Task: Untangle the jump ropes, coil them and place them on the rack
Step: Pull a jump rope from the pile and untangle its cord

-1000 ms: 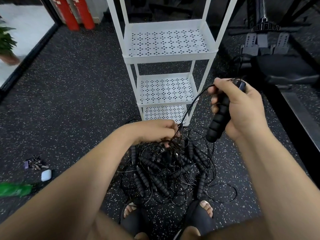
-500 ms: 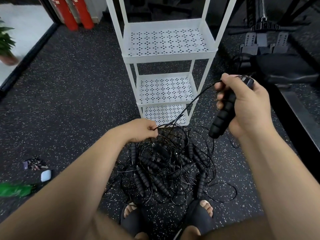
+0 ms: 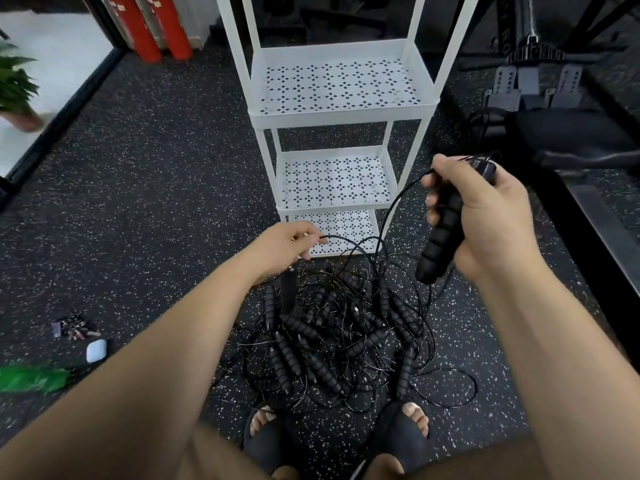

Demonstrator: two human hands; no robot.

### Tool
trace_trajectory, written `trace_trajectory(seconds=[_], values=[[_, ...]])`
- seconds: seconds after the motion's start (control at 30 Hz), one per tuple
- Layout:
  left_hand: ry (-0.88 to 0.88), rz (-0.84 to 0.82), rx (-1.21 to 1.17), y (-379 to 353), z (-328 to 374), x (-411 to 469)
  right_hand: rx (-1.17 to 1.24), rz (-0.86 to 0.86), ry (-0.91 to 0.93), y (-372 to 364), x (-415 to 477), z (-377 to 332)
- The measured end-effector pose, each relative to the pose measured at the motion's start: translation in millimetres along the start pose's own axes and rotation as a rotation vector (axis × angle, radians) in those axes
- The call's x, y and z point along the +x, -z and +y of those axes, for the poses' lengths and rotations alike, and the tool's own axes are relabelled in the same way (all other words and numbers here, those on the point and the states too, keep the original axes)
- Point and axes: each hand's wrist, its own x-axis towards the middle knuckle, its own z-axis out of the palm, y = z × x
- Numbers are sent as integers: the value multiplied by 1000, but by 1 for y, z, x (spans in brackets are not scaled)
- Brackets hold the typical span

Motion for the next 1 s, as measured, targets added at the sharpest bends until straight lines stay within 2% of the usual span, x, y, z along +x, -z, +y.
trace_trajectory(seconds=[0.23,0.47,0.67,0.73,0.9,1.0], values=[[-91,0,-50,2,35,-12,-34,-37,-33,-5,-1,6],[-91,-92,-129,-9,61,-22,-56,-35,-33,-11,-1,12],[116,-224,-259,-11,60,-21,-38,-8,-13,-8,-1,9],[132,-233,-282,-11,55,-22,-29,4,-4,-7,0,7],[56,-196,-53,-9,49,-28,-41,-16,-4,-7,-1,7],[57,-137,-68,-8,50,-26,-56,-33,-5,-9,-2,8]])
